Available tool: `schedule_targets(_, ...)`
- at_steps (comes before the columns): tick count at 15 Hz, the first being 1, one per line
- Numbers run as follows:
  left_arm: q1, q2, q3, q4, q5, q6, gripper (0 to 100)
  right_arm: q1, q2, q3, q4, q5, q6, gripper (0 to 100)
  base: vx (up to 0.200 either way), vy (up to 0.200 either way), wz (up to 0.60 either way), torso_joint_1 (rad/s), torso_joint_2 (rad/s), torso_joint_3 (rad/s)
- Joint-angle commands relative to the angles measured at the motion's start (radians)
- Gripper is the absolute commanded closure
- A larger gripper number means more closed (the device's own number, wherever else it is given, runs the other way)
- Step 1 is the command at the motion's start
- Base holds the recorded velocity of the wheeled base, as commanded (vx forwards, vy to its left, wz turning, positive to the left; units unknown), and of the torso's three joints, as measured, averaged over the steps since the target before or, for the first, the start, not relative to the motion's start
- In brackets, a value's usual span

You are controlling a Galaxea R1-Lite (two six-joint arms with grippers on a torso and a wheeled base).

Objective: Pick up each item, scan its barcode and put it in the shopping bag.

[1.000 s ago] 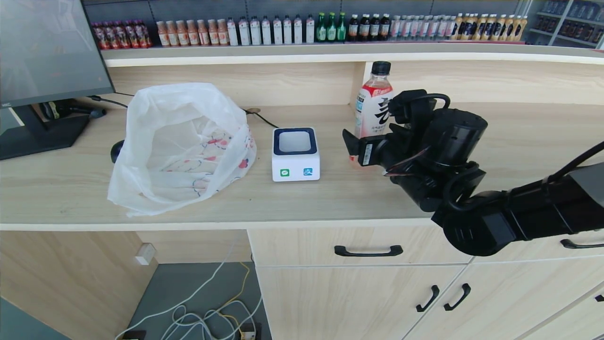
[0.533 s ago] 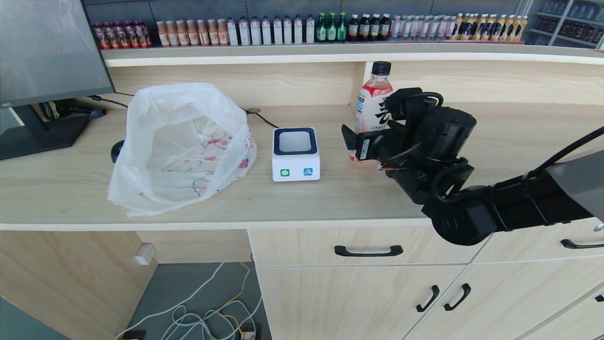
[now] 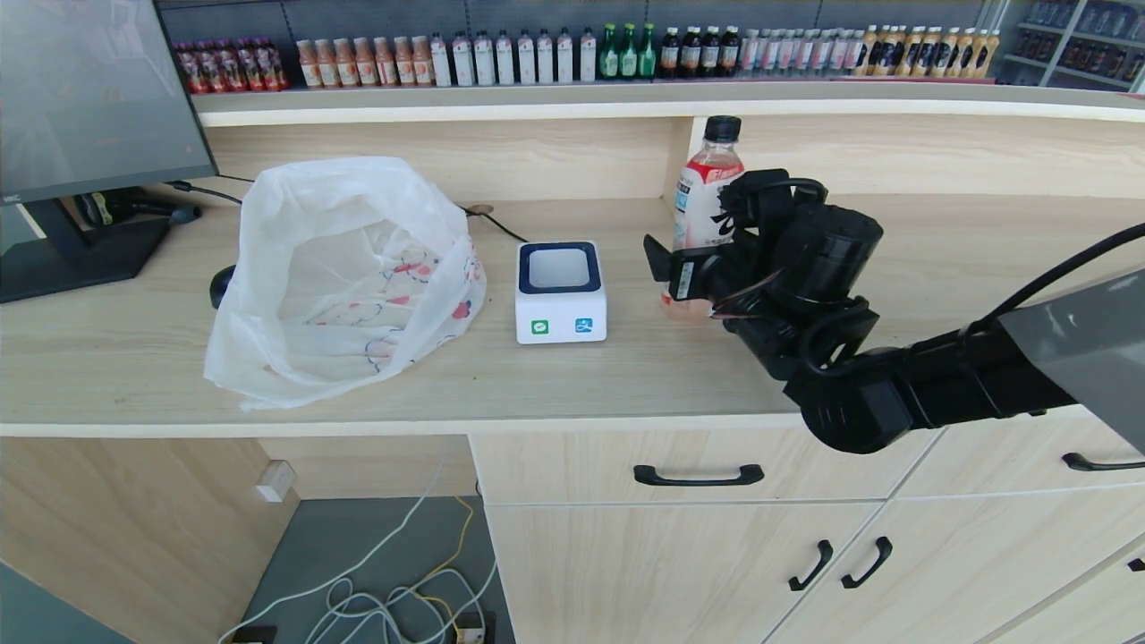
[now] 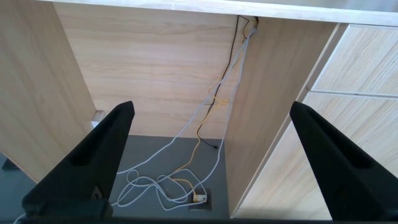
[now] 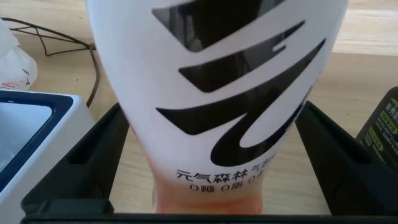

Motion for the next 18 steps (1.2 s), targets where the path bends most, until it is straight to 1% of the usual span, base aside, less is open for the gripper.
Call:
schedule_targets(1,0.0,0.0,0.0,0.0,0.0,0.0,0,0.0,0.013,-0.036,0.001,0.0,-0.002,0,0.0,0.0,0.0,0.0,0.0,0.0)
schedule_targets(8,0.0,0.0,0.0,0.0,-0.001,0.0,0,-0.008,0.025,-0.062,0.001,0.0,-0.002,0,0.0,0.0,0.0,0.0,0.0,0.0)
schedule_targets(9,0.0,0.0,0.0,0.0,-0.001,0.0,0,-0.009,0.025,-0.067,0.002,0.0,-0.002,100,0.0,0.0,0.0,0.0,0.0,0.0)
schedule_targets(12,0.0,0.0,0.0,0.0,0.0,0.0,0,-0.008,0.025,-0.107,0.002,0.0,-0.002,100,0.0,0.0,0.0,0.0,0.0,0.0)
schedule_targets(18,0.0,0.0,0.0,0.0,0.0,0.0,0,-0.008,0.019,-0.122,0.015,0.013,-0.002,100,0.0,0.0,0.0,0.0,0.0,0.0)
